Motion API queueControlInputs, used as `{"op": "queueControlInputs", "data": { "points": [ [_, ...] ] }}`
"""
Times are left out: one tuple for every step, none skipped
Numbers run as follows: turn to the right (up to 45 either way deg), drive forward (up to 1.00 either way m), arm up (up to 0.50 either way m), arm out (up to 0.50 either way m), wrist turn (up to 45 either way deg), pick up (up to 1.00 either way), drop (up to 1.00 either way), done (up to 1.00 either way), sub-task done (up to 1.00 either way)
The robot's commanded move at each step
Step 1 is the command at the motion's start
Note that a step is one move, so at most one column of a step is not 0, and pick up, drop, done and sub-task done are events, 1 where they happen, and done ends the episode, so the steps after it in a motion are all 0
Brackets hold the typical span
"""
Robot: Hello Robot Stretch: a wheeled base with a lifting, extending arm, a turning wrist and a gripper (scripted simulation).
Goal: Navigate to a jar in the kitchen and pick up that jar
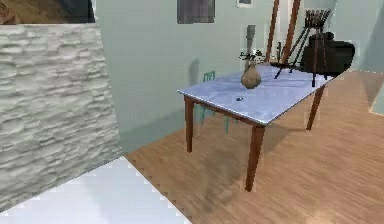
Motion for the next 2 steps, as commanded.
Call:
{"op": "queueControlInputs", "data": {
  "points": [
    [-36.0,0.0,0.0,0.0,0.0,0.0,0.0,0.0,0.0],
    [0.0,0.3,0.0,0.0,0.0,0.0,0.0,0.0,0.0]
  ]
}}
